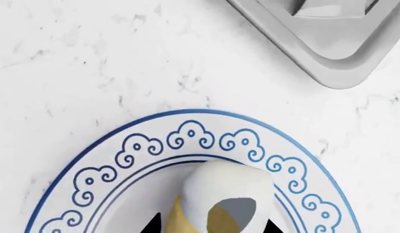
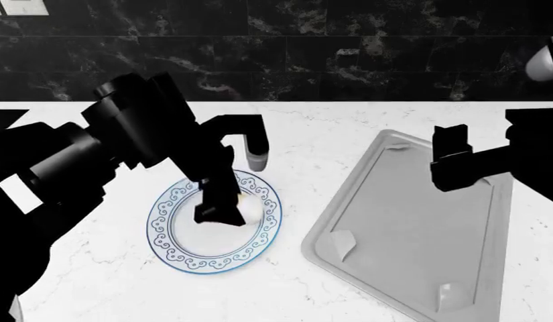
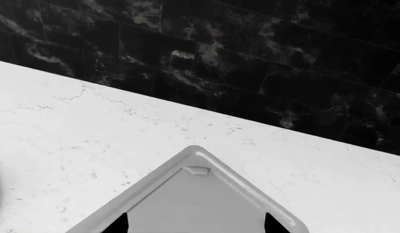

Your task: Move the dessert items from the plate to the tray.

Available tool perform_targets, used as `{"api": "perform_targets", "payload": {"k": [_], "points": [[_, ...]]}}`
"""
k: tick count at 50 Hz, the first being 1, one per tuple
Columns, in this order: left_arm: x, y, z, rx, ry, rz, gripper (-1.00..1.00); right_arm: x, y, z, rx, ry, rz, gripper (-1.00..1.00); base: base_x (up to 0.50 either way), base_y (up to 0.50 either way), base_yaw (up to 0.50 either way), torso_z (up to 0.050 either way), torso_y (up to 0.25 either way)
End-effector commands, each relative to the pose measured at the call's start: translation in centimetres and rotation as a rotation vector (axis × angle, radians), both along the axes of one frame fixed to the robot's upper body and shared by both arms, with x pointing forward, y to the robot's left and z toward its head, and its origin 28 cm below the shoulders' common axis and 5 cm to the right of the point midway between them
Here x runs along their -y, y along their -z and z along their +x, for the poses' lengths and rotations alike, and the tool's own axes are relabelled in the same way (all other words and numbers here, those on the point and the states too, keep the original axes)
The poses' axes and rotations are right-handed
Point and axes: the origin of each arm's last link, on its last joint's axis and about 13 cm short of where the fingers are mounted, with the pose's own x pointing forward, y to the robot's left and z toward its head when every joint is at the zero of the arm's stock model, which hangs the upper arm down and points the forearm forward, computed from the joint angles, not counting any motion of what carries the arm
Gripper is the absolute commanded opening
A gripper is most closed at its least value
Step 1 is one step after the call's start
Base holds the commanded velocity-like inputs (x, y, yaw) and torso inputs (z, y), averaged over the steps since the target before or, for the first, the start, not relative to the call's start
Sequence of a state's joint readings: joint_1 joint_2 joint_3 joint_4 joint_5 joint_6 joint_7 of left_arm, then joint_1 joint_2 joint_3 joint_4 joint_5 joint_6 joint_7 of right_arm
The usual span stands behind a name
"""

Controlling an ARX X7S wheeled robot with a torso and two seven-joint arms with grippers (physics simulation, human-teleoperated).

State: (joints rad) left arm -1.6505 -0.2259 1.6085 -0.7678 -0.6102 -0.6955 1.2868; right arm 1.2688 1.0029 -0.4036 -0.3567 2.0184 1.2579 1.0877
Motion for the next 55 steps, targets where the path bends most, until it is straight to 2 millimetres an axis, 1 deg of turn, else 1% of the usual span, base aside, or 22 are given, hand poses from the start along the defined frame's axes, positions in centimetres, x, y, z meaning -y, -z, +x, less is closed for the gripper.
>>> {"api": "perform_targets", "payload": {"k": [1,6,10,17,21,28,37,46,50,55], "points": [[-0.1,-2.4,-1.3,0.037,-0.015,-0.017,-1.00,0.2,-0.2,-0.4,0.007,0.004,0.005,1.00,0.00,0.00,0.00,0.000,0.000],[0.5,-4.3,-2.7,0.077,0.000,-0.029,-1.00,0.3,-0.4,-0.9,0.020,0.012,0.008,1.00,0.00,0.00,0.00,0.000,0.000],[1.1,-5.4,-3.7,0.108,0.018,-0.041,-1.00,0.5,-0.5,-1.4,0.027,0.021,0.007,1.00,0.00,0.00,0.00,0.000,0.000],[3.1,-6.5,-5.0,0.151,0.073,-0.047,-1.00,1.0,-0.8,-2.3,0.043,0.041,0.011,1.00,0.00,0.00,0.00,0.000,0.000],[4.6,-6.9,-5.5,0.174,0.108,-0.056,-1.00,1.2,-0.9,-2.7,0.046,0.049,0.013,1.00,0.00,0.00,0.00,0.000,0.000],[7.4,-6.9,-5.7,0.227,0.146,-0.078,-1.00,1.7,-0.9,-3.4,0.055,0.059,0.021,1.00,0.00,0.00,0.00,0.000,0.000],[9.8,-6.6,-5.3,0.268,0.160,-0.097,-1.00,2.1,-0.7,-3.8,0.060,0.063,0.031,1.00,0.00,0.00,0.00,0.000,0.000],[11.5,-6.3,-4.7,0.298,0.158,-0.111,-1.00,2.2,-0.7,-4.3,0.070,0.063,0.026,1.00,0.00,0.00,0.00,0.000,0.000],[12.4,-5.8,-4.3,0.323,0.158,-0.118,-1.00,2.4,-0.5,-4.5,0.072,0.065,0.029,1.00,0.00,0.00,0.00,0.000,0.000],[12.8,-5.1,-4.3,0.356,0.159,-0.125,-1.00,2.7,-0.4,-4.7,0.073,0.072,0.033,1.00,0.00,0.00,0.00,0.000,0.000]]}}
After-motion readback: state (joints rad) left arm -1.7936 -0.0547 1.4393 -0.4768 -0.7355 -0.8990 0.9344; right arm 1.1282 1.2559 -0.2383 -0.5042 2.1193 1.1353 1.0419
